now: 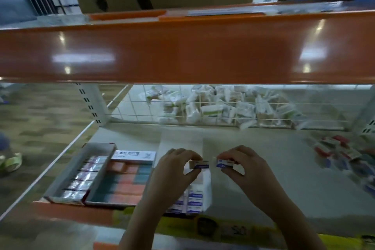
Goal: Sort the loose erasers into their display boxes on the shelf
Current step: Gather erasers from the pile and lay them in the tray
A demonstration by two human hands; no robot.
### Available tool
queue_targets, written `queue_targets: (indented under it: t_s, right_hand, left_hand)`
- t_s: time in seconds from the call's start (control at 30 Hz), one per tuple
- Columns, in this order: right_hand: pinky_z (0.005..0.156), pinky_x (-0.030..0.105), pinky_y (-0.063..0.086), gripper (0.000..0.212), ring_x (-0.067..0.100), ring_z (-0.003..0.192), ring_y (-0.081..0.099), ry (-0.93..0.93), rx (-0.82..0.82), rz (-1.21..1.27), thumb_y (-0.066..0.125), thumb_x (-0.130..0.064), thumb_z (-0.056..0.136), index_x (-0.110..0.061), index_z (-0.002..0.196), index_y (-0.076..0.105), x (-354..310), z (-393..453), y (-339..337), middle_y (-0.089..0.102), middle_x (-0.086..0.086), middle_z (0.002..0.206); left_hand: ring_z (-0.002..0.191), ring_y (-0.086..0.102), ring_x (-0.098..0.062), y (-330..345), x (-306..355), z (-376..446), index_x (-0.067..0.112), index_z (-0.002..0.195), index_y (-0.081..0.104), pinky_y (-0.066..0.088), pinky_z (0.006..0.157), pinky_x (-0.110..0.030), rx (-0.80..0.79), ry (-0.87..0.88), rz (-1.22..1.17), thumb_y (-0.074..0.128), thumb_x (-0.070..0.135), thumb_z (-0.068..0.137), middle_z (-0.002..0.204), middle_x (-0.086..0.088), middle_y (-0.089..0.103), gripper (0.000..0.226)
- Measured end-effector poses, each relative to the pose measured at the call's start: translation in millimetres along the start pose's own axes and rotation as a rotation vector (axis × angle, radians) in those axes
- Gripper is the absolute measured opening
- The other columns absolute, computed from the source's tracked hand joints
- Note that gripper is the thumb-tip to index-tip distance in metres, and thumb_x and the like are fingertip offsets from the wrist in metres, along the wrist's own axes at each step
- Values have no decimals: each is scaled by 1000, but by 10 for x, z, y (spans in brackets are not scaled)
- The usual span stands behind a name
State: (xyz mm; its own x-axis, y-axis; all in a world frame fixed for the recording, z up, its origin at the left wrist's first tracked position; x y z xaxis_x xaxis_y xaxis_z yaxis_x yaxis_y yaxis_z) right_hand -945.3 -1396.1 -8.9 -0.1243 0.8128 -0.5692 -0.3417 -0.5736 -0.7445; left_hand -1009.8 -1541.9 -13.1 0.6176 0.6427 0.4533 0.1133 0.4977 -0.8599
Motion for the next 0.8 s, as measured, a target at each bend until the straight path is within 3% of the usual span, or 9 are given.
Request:
queue_targets:
  t_s: [0.13,0.37,0.57,0.8]
  right_hand:
    - [74,5,33,20,5,91,43,-25,-46,-41,69,-15,82,-22,100,68,-299,117,382,46,-22,87]
    - [85,13,27,21,4,105,39,53,-226,-283,53,-28,92,-29,113,57,-455,95,823,52,-14,112]
    - [87,19,27,21,8,108,41,134,-218,-458,44,-25,95,-28,112,55,-428,81,941,52,-11,116]
    - [89,23,27,24,10,110,43,189,-194,-556,47,-18,92,-27,112,57,-413,106,1034,55,-10,115]
  left_hand:
    - [105,45,-1,-166,-389,-70,32,110,63,28,79,-9,-63,-28,29,62,31,86,110,17,58,24]
    - [111,43,-5,-181,-665,-139,37,116,58,39,95,-24,-181,72,37,56,39,89,119,17,55,27]
    - [113,42,-8,-118,-741,-98,35,118,55,37,95,-25,-239,216,62,50,44,91,121,14,55,28]
    - [117,40,-10,-35,-785,-79,35,119,53,29,99,-28,-279,293,115,47,44,92,123,14,54,29]
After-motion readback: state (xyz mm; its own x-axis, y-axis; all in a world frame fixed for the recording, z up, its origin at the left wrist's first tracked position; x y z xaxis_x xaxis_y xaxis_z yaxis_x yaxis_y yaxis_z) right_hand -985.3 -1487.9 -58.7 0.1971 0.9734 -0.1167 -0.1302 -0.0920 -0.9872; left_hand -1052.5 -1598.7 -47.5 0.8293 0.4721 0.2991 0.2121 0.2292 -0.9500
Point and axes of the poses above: each hand's wrist, its own z-axis towards the middle knuckle, its own y-axis out of the palm, x = y × z, the point moved 7 cm from there along z, towards the middle knuckle
